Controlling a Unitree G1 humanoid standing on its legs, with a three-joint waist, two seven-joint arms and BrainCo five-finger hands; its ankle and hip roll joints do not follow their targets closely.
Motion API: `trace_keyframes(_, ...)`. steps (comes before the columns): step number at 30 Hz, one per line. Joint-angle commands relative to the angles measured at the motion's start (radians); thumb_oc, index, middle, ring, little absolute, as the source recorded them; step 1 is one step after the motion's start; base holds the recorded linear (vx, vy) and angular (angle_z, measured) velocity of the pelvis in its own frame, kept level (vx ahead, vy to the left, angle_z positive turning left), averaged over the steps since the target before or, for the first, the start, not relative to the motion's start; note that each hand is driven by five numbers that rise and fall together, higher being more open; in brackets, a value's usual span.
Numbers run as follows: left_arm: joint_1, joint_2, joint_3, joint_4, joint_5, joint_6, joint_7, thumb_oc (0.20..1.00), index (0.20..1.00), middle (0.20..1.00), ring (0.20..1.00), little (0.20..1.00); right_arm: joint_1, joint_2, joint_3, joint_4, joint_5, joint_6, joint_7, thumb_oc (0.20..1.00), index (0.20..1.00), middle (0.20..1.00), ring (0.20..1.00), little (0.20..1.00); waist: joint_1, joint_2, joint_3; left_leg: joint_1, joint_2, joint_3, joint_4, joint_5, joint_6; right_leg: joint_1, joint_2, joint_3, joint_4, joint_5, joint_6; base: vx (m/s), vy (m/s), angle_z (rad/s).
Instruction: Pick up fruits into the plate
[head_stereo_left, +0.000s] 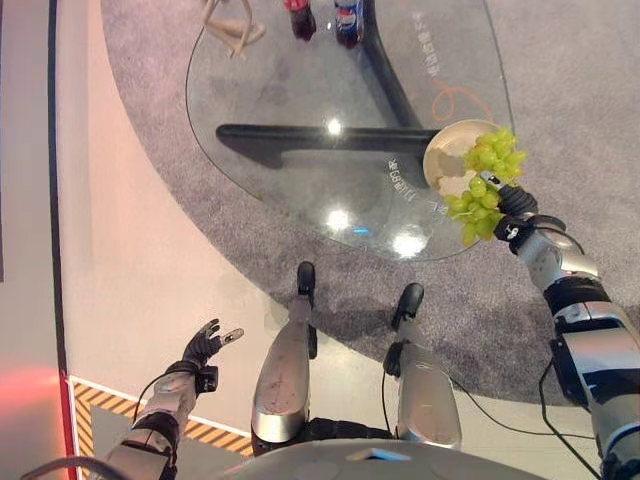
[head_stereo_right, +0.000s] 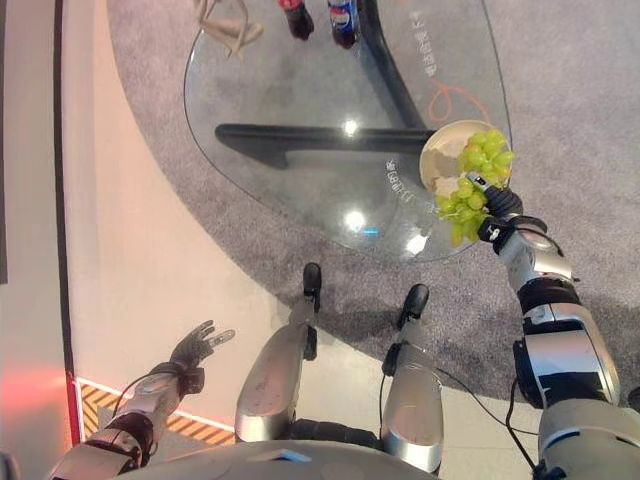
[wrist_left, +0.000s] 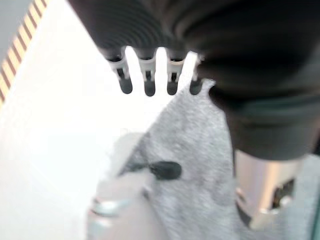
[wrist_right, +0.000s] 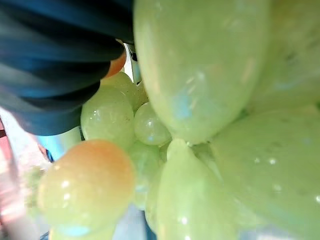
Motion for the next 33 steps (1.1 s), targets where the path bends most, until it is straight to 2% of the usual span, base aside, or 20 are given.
trace_keyframes(1, 0.005, 0.036, -0.045, -0.022, 0.043, -0.033, 0.123, 1.0, 1.0, 1.0, 1.0, 1.0, -0.094, -0.11, 0.051, -0.013, -0.14, -0.102, -0.12, 0.2, 0.2, 0.2, 0.2, 0.2, 0.014, -0.023, -0.014, -0.104, -0.097, -0.028, 0.121, -0.137, 0.043, -0.158, 0.025, 0.021, 0.304, -0.205, -0.047, 0.02, -0.045, 0.04)
trace_keyframes(4, 0.006, 0.048, -0.056, -0.076, 0.093, -0.031, 0.186, 1.0, 1.0, 1.0, 1.0, 1.0, -0.12, -0.151, 0.082, -0.019, -0.29, -0.108, -0.233, 0.2, 0.2, 0.2, 0.2, 0.2, 0.027, -0.022, -0.014, -0.147, -0.105, -0.038, 0.142, -0.135, 0.048, -0.204, 0.021, 0.011, 0.339, -0.211, -0.048, 0.01, -0.049, 0.12)
trace_keyframes(8, 0.019, 0.078, -0.103, -0.151, 0.142, -0.023, 0.278, 1.0, 1.0, 1.0, 1.0, 1.0, -0.199, -0.238, 0.173, -0.017, -0.59, -0.069, -0.438, 0.2, 0.2, 0.2, 0.2, 0.2, 0.049, -0.01, -0.014, -0.225, -0.127, -0.055, 0.199, -0.141, 0.06, -0.28, 0.004, -0.003, 0.404, -0.218, -0.046, 0.02, -0.022, 0.14)
trace_keyframes(12, 0.034, 0.095, -0.117, -0.166, 0.136, -0.03, 0.297, 1.0, 1.0, 1.0, 1.0, 1.0, -0.267, -0.279, 0.247, 0.009, -0.691, -0.04, -0.512, 0.2, 0.2, 0.2, 0.2, 0.2, 0.063, 0.007, -0.014, -0.285, -0.136, -0.055, 0.243, -0.144, 0.067, -0.334, -0.013, -0.01, 0.453, -0.227, -0.048, 0.02, 0.013, 0.13)
trace_keyframes(14, 0.049, 0.101, -0.124, -0.179, 0.133, -0.036, 0.312, 1.0, 1.0, 1.0, 1.0, 1.0, -0.293, -0.296, 0.282, 0.027, -0.748, -0.006, -0.551, 0.2, 0.2, 0.2, 0.2, 0.2, 0.071, 0.019, -0.014, -0.321, -0.141, -0.057, 0.265, -0.146, 0.071, -0.37, -0.018, -0.009, 0.486, -0.237, -0.053, 0.04, 0.019, 0.1)
trace_keyframes(18, 0.063, 0.112, -0.136, -0.213, 0.134, -0.034, 0.322, 1.0, 1.0, 1.0, 1.0, 1.0, -0.317, -0.31, 0.312, 0.063, -0.772, 0.004, -0.564, 0.2, 0.2, 0.2, 0.2, 0.2, 0.081, 0.026, -0.014, -0.35, -0.144, -0.061, 0.27, -0.145, 0.075, -0.399, -0.019, -0.009, 0.5, -0.244, -0.057, 0.05, -0.01, 0.08)
trace_keyframes(19, 0.076, 0.115, -0.141, -0.218, 0.133, -0.035, 0.323, 1.0, 1.0, 1.0, 1.0, 1.0, -0.311, -0.31, 0.317, 0.069, -0.773, 0.006, -0.565, 0.2, 0.2, 0.2, 0.2, 0.2, 0.081, 0.023, -0.014, -0.331, -0.147, -0.063, 0.276, -0.176, 0.071, -0.388, -0.022, 0.005, 0.516, -0.277, -0.047, 0.09, -0.062, 0.07)
trace_keyframes(20, 0.082, 0.122, -0.142, -0.226, 0.132, -0.037, 0.324, 1.0, 1.0, 1.0, 1.0, 1.0, -0.317, -0.314, 0.324, 0.08, -0.78, 0.016, -0.568, 0.2, 0.2, 0.2, 0.2, 0.2, 0.084, 0.023, -0.014, -0.343, -0.149, -0.064, 0.28, -0.176, 0.072, -0.399, -0.022, 0.006, 0.52, -0.278, -0.047, 0.08, -0.066, 0.04)
trace_keyframes(26, 0.096, 0.143, -0.152, -0.261, 0.125, -0.033, 0.322, 1.0, 1.0, 1.0, 1.0, 1.0, -0.358, -0.313, 0.347, 0.163, -0.78, 0.135, -0.593, 0.2, 0.2, 0.2, 0.2, 0.2, 0.097, 0.033, -0.014, -0.396, -0.15, -0.062, 0.291, -0.169, 0.076, -0.449, -0.023, 0.007, 0.532, -0.275, -0.048, 0.0, -0.012, 0.0)
trace_keyframes(27, 0.102, 0.142, -0.157, -0.27, 0.125, -0.035, 0.324, 1.0, 1.0, 1.0, 1.0, 1.0, -0.358, -0.313, 0.345, 0.183, -0.781, 0.16, -0.611, 0.881, 0.881, 0.881, 0.881, 0.881, 0.099, 0.04, -0.014, -0.406, -0.15, -0.062, 0.295, -0.168, 0.078, -0.461, -0.025, 0.009, 0.541, -0.277, -0.05, 0.0, 0.0, 0.0)
trace_keyframes(28, 0.106, 0.141, -0.162, -0.281, 0.122, -0.029, 0.325, 1.0, 1.0, 1.0, 1.0, 1.0, -0.357, -0.312, 0.34, 0.196, -0.777, 0.176, -0.625, 1.0, 1.0, 1.0, 1.0, 1.0, 0.1, 0.046, -0.014, -0.408, -0.152, -0.062, 0.294, -0.167, 0.079, -0.465, -0.025, 0.01, 0.545, -0.278, -0.051, 0.0, 0.042, 0.02)
trace_keyframes(33, 0.125, 0.136, -0.172, -0.305, 0.113, -0.013, 0.327, 1.0, 1.0, 1.0, 1.0, 1.0, -0.35, -0.32, 0.33, 0.217, -0.806, 0.198, -0.689, 1.0, 1.0, 1.0, 1.0, 1.0, 0.099, 0.07, -0.014, -0.414, -0.158, -0.053, 0.295, -0.167, 0.082, -0.48, -0.032, 0.015, 0.549, -0.279, -0.051, -0.01, 0.048, 0.0)
